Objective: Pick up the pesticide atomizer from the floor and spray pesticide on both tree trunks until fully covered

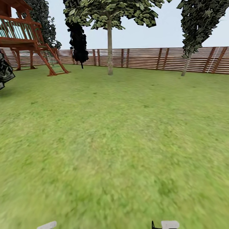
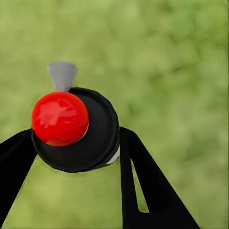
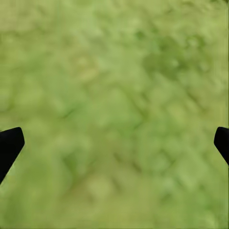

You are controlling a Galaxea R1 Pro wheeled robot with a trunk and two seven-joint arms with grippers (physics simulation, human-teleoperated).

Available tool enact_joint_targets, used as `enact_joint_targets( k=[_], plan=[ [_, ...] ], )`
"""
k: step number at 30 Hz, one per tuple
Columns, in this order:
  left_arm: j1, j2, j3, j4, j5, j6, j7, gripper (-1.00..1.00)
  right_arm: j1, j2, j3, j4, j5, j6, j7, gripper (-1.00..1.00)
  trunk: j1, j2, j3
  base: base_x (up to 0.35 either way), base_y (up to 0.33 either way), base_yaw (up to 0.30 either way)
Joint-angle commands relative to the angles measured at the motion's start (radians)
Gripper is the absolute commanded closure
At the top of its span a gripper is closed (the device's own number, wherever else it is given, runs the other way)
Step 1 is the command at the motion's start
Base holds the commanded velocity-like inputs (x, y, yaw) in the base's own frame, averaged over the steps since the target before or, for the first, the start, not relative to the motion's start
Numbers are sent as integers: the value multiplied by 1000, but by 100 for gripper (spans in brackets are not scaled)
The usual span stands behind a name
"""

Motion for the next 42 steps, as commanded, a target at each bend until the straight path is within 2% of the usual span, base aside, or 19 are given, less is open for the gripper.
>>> enact_joint_targets(
  k=[1, 27, 31, 42],
  plan=[
    [-1, 0, -8, 0, 6, -3, 3, 100, -1, 0, -5, 1, 10, -2, -7, -100, 0, 0, -1, 339, 96, 0],
    [-1, 2, -9, -1, 10, -3, -7, 100, -1, 0, -5, 1, 10, -2, -7, -100, 0, 0, -1, 339, 96, 0],
    [-1, -6, -13, 0, 4, -3, -3, 100, -1, 0, -5, 1, 9, -2, -7, -100, 0, 0, -1, 339, 96, 0],
    [-1, -7, -14, 0, 1, -2, 2, 100, -1, 0, -5, 1, 10, -2, -7, -100, 0, 0, -1, 339, 96, 0]
  ],
)
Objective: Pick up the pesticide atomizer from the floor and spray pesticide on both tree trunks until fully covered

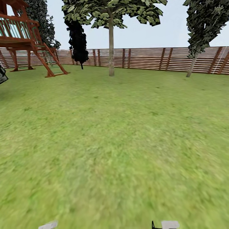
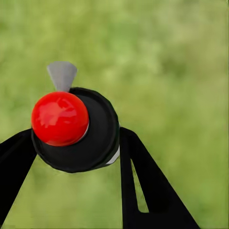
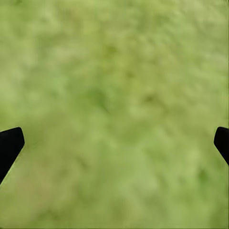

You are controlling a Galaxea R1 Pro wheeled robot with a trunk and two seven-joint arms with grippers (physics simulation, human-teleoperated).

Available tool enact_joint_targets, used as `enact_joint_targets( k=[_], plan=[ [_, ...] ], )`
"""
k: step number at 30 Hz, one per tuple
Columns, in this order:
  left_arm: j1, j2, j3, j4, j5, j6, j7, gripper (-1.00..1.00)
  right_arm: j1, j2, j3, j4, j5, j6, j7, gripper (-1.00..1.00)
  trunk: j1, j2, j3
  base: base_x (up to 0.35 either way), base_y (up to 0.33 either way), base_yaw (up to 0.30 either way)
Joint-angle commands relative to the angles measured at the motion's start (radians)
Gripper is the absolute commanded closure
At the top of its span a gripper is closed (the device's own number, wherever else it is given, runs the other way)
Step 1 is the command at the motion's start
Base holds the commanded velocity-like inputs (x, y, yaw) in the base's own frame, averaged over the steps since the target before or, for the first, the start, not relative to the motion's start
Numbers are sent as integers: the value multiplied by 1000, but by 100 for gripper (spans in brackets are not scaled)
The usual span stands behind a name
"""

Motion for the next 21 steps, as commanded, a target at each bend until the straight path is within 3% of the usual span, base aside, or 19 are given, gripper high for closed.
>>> enact_joint_targets(
  k=[1, 21],
  plan=[
    [0, 0, -8, 0, 6, -3, 3, 100, -1, 0, -5, 1, 11, -2, -7, -100, 0, 0, -1, 339, 96, 0],
    [0, 3, -8, 0, 11, -3, 3, 100, -1, 0, -5, 1, 11, -2, -7, -100, 0, 0, -1, 339, 96, 0]
  ],
)
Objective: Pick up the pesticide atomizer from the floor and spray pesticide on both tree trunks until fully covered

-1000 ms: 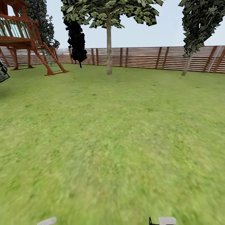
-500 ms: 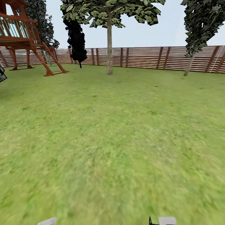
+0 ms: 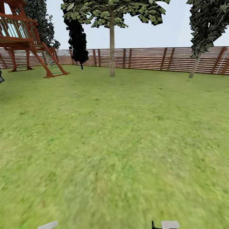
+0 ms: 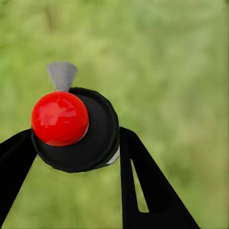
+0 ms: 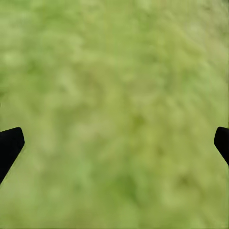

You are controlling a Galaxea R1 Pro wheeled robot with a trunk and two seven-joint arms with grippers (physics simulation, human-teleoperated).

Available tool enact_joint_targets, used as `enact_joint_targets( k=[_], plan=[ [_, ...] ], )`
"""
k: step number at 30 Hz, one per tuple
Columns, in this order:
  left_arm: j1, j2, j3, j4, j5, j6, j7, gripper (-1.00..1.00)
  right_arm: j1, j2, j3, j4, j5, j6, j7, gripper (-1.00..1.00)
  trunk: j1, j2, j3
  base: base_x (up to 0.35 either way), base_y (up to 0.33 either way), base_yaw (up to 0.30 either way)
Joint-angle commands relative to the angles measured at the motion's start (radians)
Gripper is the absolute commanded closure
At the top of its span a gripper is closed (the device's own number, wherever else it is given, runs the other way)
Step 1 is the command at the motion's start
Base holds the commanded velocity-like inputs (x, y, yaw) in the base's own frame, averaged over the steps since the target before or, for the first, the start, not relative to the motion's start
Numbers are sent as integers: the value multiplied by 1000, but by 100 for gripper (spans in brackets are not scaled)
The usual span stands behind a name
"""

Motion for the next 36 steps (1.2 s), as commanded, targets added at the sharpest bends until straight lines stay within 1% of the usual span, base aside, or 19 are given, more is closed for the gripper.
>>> enact_joint_targets(
  k=[1, 36],
  plan=[
    [0, 0, -8, 0, 6, -3, 3, 100, -1, 0, -5, 1, 11, -2, -7, -100, 0, 0, -1, 339, 96, 0],
    [-1, 0, -8, 0, 5, -3, 3, 100, -1, 0, -5, 0, 11, -2, -7, -100, 0, 0, -1, 339, 96, 0]
  ],
)
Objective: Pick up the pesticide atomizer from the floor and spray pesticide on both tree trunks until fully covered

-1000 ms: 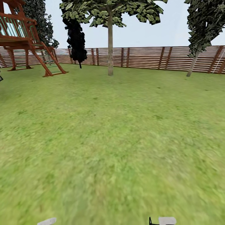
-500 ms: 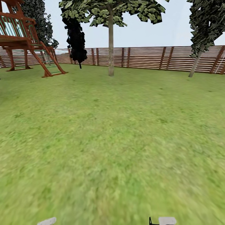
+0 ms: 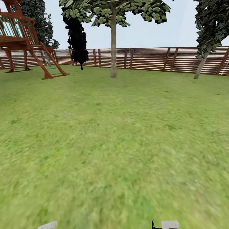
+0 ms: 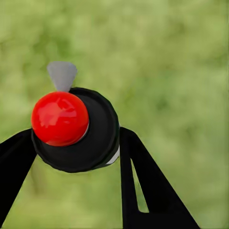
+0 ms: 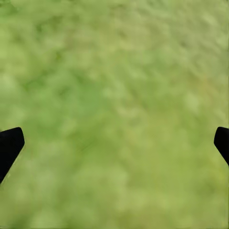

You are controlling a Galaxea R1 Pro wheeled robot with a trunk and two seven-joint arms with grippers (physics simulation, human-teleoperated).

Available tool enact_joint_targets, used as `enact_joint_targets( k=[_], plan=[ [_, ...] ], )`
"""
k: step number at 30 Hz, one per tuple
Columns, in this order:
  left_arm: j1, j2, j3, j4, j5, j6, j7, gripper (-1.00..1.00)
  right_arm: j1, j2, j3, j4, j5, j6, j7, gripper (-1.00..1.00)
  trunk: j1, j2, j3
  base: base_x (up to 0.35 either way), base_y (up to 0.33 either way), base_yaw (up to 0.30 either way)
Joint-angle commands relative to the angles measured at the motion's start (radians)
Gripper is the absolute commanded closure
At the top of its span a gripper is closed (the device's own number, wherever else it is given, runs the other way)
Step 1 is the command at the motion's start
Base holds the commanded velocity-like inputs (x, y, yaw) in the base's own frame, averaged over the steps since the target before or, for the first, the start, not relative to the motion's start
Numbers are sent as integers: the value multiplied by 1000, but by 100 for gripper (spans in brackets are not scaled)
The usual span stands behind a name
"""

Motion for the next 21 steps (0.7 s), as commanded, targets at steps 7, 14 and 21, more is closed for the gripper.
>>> enact_joint_targets(
  k=[7, 14, 21],
  plan=[
    [0, -1, -8, 0, 4, -3, 2, 100, -1, 0, -5, 1, 11, -2, -7, -100, 0, 0, -1, 339, 96, 0],
    [0, 2, -7, 0, 7, -2, 3, 100, -1, 4, -4, 2, 9, -2, -6, -100, 0, 0, -1, 339, 93, 0],
    [0, 3, -7, 1, 9, -1, 3, 100, -1, 16, -9, -4, 6, -2, -11, -100, 0, 0, -1, 339, 19, 0]
  ],
)
